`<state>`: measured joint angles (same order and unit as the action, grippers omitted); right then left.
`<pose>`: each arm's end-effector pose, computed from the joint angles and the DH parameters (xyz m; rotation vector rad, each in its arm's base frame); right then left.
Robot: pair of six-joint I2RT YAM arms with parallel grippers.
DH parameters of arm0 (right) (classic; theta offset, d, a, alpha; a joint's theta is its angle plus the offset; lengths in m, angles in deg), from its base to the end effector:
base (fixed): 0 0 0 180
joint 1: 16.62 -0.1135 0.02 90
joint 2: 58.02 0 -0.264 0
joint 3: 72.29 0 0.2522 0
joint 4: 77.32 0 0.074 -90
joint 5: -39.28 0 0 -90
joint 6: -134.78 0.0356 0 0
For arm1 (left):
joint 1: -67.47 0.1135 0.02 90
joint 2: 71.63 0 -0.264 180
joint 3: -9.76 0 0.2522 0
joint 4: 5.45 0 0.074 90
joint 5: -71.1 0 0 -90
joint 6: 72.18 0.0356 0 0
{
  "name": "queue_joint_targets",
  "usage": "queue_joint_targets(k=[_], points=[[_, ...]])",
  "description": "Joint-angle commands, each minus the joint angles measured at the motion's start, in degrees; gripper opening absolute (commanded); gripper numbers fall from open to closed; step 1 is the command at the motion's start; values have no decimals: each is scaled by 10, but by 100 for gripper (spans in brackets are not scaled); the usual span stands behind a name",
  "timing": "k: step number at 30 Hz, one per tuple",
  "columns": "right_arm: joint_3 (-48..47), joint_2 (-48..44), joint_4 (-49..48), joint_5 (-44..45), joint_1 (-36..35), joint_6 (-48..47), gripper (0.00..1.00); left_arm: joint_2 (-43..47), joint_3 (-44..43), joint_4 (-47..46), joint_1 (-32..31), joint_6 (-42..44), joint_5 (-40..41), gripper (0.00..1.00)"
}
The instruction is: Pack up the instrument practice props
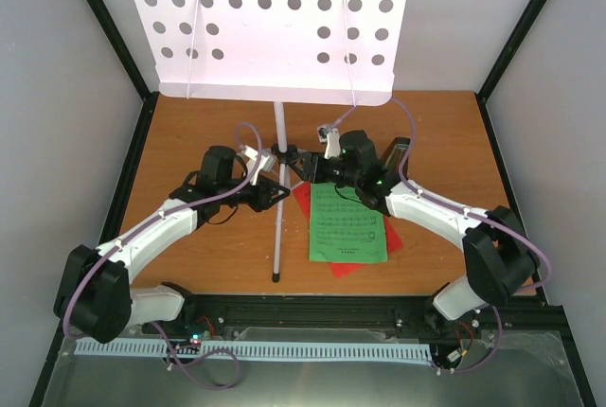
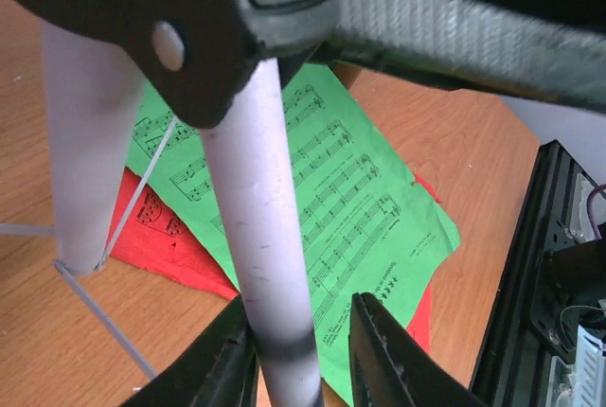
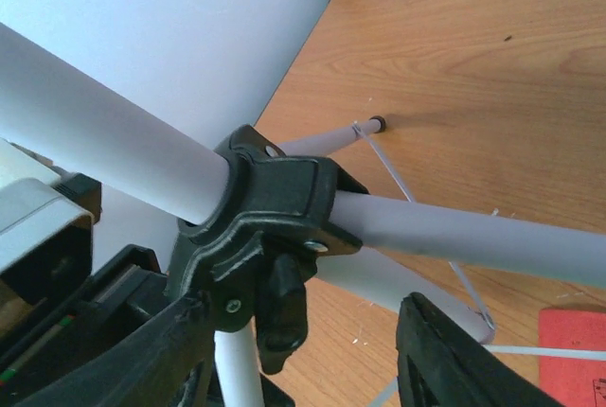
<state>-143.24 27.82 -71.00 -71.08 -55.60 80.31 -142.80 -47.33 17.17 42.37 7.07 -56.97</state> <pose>0.2602 0.2265 0.2732 -0.3212 2.0907 1.1701 0.2272 -0.1307 0.2410 0.6609 2.1619 -1.0753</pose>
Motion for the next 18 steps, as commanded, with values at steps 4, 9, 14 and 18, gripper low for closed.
queue_joint_targets(k=[4,9,14,18], points=[[27,15,-87,-30,0,42,42,0,-15,-1,2,32,25,19],[36,9,-92,-16,0,26,29,-6,-18,19,2,34,43,10],[37,2,-84,-8,0,-44,13,-10,-19,21,2,37,48,6],[36,-5,-59,-1,-1,-151,5,-12,-20,23,2,38,51,4]])
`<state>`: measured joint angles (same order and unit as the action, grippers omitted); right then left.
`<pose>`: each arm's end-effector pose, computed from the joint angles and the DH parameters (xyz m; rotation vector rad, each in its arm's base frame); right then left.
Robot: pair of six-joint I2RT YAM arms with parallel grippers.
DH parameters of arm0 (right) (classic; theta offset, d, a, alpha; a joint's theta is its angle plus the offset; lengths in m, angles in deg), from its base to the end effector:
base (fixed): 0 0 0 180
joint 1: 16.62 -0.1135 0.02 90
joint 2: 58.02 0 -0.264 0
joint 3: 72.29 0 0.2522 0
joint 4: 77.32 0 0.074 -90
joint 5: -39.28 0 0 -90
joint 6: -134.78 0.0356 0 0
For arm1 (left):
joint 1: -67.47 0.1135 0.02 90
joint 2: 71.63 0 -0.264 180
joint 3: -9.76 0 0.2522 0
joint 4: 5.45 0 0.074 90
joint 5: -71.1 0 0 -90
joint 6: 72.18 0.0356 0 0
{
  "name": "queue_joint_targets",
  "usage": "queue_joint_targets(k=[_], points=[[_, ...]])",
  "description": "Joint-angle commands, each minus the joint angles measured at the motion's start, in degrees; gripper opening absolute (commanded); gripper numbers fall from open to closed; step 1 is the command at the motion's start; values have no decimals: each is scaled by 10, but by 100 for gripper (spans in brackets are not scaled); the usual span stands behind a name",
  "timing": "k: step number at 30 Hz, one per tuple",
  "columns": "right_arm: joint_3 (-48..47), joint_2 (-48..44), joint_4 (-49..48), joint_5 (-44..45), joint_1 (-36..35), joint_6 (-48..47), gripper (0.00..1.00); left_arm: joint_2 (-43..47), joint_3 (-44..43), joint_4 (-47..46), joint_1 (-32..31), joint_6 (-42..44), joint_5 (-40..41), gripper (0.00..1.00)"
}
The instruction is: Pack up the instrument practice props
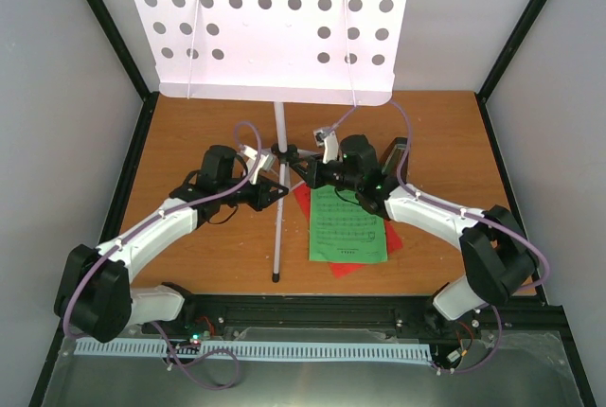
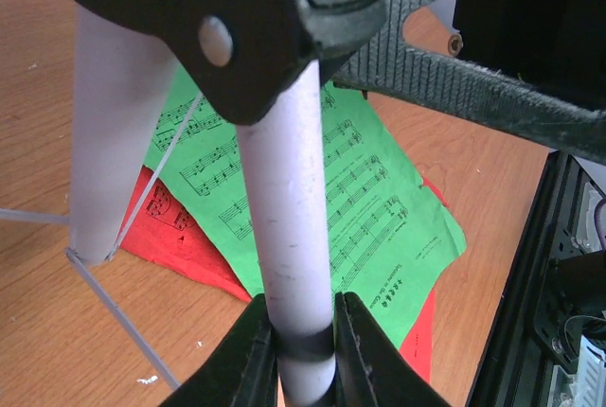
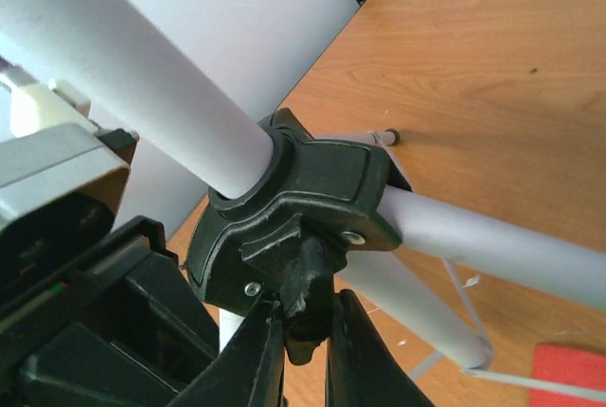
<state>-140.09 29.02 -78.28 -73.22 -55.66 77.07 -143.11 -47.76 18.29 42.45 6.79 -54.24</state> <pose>0.2601 0.2285 0.2605 -0.4119 2.0142 1.1864 0.2291 -0.1296 0.2400 0.6243 2.1938 -1.0250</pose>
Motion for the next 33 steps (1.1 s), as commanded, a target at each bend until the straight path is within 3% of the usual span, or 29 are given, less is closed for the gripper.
queue_joint_targets(k=[1,4,12,20,23,27,31,33], points=[[4,-21,20,20,-1,-155,5,-9,-16,11,1,41,24,4],[7,-39,44,30,-9,-302,3,-9,-16,11,1,41,28,4],[-21,-40,123,165,-19,-591,3,-11,-16,11,2,38,31,4],[-51,-16,122,310,-34,-791,6,-15,-17,12,1,36,31,4],[-54,-22,111,312,-34,-802,13,-14,-17,12,2,37,33,4],[-55,-50,112,291,-35,-759,39,-13,-16,13,1,37,40,4],[-35,-113,103,261,-34,-668,64,-14,-16,11,1,36,39,4],[-9,-156,85,243,-34,-579,73,-15,-17,12,1,36,37,4]])
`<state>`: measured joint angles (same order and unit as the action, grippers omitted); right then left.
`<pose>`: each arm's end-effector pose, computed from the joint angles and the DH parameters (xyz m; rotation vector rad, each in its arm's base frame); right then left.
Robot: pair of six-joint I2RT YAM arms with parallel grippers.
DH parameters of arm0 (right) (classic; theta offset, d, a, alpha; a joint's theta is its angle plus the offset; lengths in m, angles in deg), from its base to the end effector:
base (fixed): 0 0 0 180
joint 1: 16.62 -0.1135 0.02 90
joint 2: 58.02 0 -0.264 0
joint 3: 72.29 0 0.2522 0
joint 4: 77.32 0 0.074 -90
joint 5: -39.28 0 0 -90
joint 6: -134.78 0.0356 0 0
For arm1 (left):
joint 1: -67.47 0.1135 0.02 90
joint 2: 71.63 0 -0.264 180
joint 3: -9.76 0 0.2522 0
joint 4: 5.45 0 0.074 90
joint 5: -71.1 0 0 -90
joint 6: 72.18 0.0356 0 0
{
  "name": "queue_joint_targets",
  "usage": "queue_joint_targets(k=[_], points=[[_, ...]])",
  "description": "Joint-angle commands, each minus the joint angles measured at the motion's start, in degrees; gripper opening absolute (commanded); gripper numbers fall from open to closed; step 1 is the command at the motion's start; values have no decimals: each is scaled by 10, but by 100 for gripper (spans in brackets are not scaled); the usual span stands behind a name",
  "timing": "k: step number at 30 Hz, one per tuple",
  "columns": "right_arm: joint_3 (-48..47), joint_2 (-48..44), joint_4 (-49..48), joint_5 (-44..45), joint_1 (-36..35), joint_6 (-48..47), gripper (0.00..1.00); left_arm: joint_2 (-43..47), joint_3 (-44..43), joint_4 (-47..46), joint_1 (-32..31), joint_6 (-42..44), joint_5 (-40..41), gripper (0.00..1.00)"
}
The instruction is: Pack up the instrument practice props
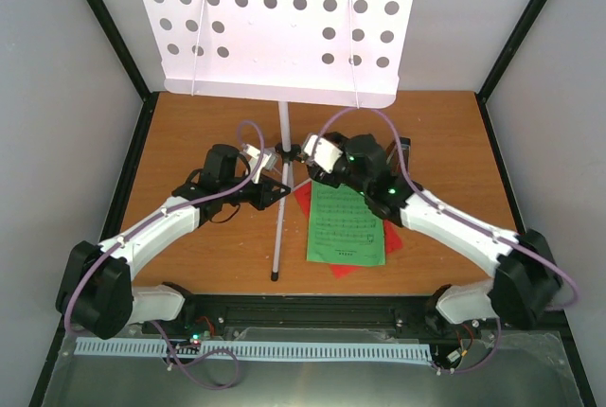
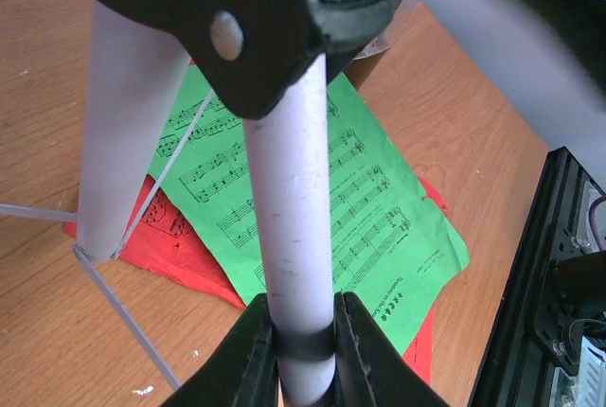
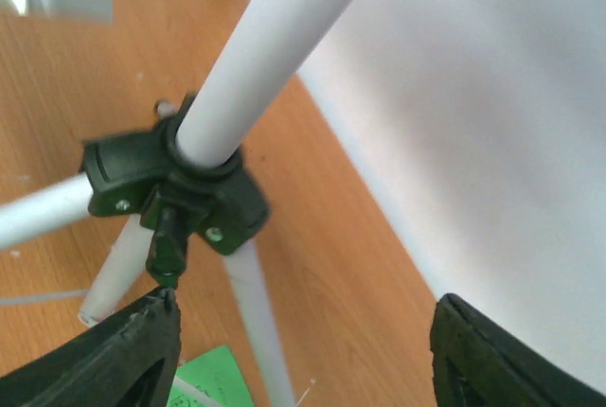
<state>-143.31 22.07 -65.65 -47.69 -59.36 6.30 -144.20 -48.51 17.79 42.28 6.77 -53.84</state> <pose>0.2408 0.2199 0.2950 -1.2307 1.4896 -0.0015 0.2330 -0.1321 0.2402 0.6238 2.1922 -1.0189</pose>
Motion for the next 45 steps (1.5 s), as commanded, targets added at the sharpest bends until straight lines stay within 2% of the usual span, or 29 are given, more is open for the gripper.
queue_joint_targets(k=[1,4,6,13,19,23,30,34,39,45], points=[[39,-109,-54,-21,4,176,79,-5,-9,17,3,36,33,4],[98,-177,-102,-40,5,322,94,-5,-9,16,3,35,31,4],[123,-199,-110,-37,7,399,100,-5,-10,15,4,35,28,4],[111,-189,-38,-70,19,605,100,-3,-11,15,3,33,27,4],[122,-163,-73,-66,25,815,100,-4,-12,17,3,33,27,5],[113,-147,-101,-113,53,922,100,0,-11,17,4,33,30,5],[74,-87,-108,-161,54,1036,100,0,-13,17,3,32,29,5],[55,-54,-89,-166,50,1056,95,-5,-14,18,3,31,23,5],[98,-37,-174,-180,43,1148,91,-2,-14,17,3,31,23,5],[81,-7,-187,-178,26,1205,86,-3,-15,18,3,31,20,5]])
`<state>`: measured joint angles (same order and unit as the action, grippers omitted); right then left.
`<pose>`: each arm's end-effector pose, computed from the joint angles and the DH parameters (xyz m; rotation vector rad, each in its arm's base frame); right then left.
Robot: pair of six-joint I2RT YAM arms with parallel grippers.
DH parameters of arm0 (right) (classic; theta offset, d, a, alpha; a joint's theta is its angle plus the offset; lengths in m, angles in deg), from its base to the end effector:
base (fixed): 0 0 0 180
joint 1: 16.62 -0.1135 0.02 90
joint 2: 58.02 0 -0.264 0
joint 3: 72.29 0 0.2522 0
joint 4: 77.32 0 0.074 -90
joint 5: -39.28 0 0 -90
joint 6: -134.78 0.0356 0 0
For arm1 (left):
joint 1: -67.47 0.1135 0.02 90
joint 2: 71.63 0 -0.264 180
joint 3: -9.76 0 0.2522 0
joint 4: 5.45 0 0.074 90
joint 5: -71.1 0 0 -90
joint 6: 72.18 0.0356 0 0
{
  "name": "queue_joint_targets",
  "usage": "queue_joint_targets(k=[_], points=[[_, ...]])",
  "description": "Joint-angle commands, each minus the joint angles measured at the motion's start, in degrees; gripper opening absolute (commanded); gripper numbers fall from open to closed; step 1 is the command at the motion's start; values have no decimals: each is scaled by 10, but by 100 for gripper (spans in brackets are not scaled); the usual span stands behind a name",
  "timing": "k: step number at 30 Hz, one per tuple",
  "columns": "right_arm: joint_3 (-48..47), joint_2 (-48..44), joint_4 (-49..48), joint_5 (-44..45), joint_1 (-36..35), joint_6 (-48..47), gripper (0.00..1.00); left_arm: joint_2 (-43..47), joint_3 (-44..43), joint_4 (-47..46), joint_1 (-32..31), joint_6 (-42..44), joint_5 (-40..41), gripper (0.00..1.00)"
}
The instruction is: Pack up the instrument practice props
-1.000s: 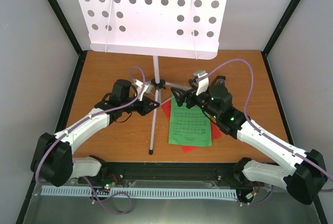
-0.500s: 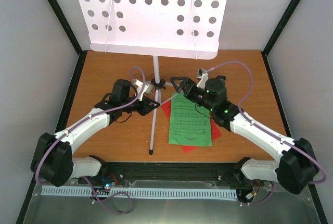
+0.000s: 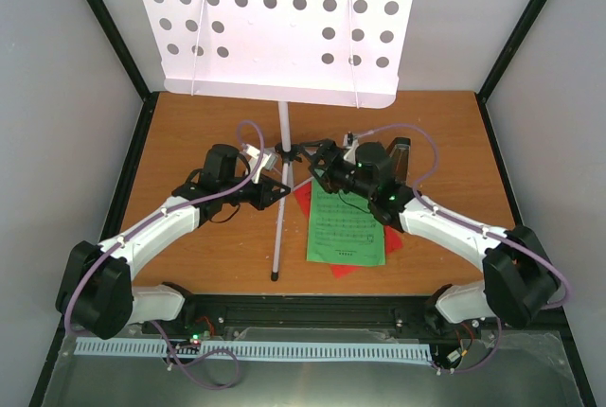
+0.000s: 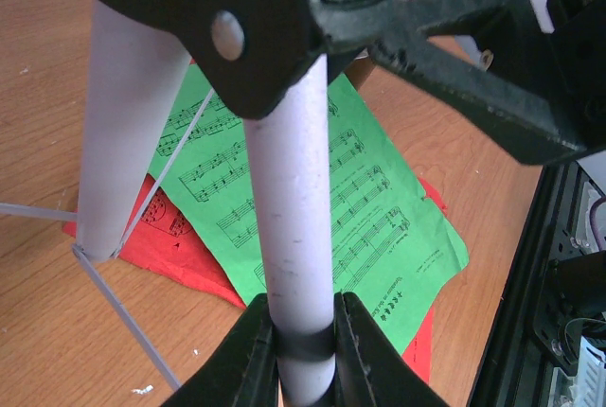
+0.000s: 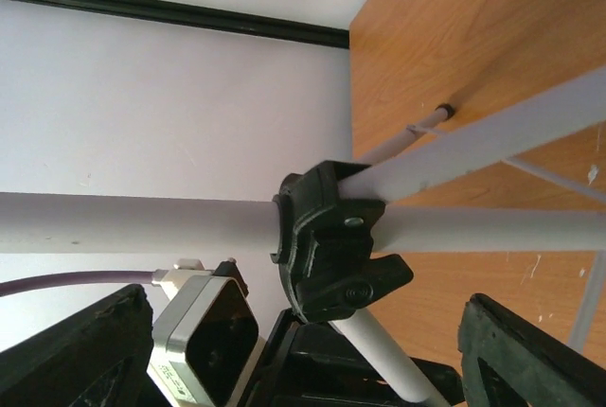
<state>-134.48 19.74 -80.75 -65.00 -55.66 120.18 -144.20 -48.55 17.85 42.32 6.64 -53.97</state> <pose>0.2376 0.2040 0.2810 0.4522 2.0564 1.5647 0.2331 -0.1320 0.2404 0.6219 2.1934 -1.0222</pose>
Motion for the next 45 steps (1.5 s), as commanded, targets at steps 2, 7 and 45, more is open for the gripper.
queue_joint_targets(k=[2,7,45], points=[[-8,21,-27,4,-17,91,87,-2,-15,17,3,32,21,5],[0,18,3,49,-32,129,80,1,-16,18,3,33,24,5],[-19,59,-30,33,-34,200,25,-4,-18,22,3,36,16,5]])
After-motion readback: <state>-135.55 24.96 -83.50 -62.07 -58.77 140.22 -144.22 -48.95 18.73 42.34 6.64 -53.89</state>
